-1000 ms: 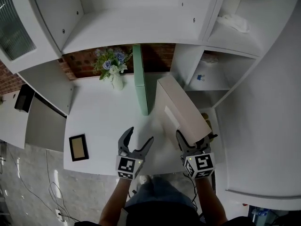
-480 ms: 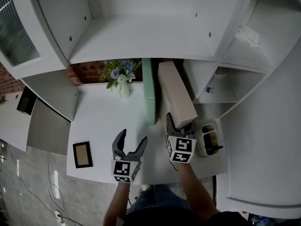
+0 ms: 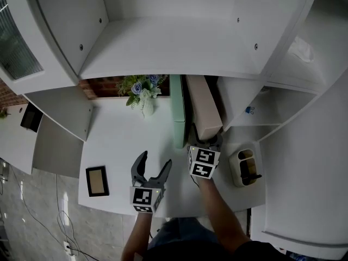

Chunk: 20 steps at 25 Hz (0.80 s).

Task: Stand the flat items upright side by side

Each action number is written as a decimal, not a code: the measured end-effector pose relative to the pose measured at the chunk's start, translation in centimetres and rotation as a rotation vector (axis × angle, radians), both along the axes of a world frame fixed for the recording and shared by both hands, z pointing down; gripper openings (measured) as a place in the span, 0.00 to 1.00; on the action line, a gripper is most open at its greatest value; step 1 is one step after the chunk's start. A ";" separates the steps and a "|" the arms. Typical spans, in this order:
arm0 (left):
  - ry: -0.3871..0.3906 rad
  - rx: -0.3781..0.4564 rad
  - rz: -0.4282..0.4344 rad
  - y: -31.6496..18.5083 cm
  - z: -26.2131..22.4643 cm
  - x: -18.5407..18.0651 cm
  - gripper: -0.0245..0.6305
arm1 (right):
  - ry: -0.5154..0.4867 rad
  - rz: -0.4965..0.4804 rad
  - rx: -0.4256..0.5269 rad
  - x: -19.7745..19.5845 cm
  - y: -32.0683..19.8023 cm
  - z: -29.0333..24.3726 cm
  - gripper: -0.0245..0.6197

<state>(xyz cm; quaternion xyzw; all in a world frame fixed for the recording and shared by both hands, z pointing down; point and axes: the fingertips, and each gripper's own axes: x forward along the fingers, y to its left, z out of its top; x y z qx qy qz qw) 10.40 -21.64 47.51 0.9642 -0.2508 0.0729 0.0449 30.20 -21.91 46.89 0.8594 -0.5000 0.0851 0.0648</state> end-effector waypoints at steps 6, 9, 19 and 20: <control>-0.015 -0.010 -0.005 -0.1 0.6 0.2 0.56 | 0.006 -0.001 0.008 0.5 -1.6 0.7 0.45; -0.022 -0.011 -0.006 -0.1 0.7 0.3 0.56 | 0.012 -0.005 0.017 0.7 -2.1 0.9 0.46; -0.029 -0.014 -0.026 -0.1 0.8 0.0 0.56 | 0.023 -0.032 0.035 0.5 -3.0 1.0 0.49; -0.029 -0.014 -0.028 -0.1 0.8 -0.1 0.56 | 0.022 -0.034 0.033 0.5 -3.0 1.0 0.49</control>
